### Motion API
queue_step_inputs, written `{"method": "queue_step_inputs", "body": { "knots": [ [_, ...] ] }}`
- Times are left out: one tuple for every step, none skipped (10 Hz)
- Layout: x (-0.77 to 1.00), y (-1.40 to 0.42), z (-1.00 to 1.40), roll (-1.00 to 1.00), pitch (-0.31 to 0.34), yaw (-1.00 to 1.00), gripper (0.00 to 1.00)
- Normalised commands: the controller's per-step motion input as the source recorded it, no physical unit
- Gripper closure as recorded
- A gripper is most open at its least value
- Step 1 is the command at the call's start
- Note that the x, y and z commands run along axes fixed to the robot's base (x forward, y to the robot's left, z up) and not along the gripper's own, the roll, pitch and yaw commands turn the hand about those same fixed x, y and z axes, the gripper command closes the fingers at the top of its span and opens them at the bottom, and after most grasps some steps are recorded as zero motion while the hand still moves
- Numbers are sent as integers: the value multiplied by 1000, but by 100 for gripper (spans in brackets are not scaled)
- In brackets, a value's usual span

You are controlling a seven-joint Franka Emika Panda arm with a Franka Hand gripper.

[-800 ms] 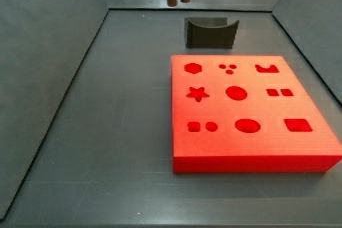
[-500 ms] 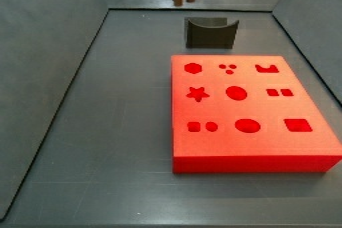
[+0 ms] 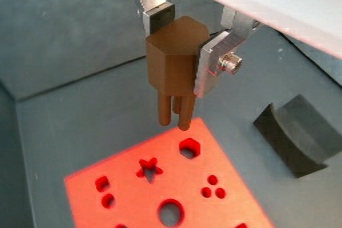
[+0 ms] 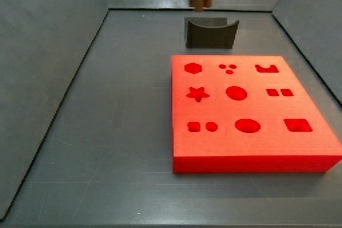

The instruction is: Insert the 3 prong object.

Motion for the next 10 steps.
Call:
{"method": "queue_step_inputs", "body": {
  "knots": [
    [491,0,0,216,0,606,100],
    [583,0,0,224,26,566,100],
    [480,31,-83,79,141,289,100],
    [0,0,-111,-9,41,0,100],
    [726,123,-174,-57,347,-140,100],
    [654,171,-269,0,387,-171,100],
    [549,191,-331,0,426,-217,100],
    [509,206,-297,9,443,-223,100],
    [446,171,-211,0,479,-226,100],
    [446,114,-151,0,500,-194,100]
  ]
}}
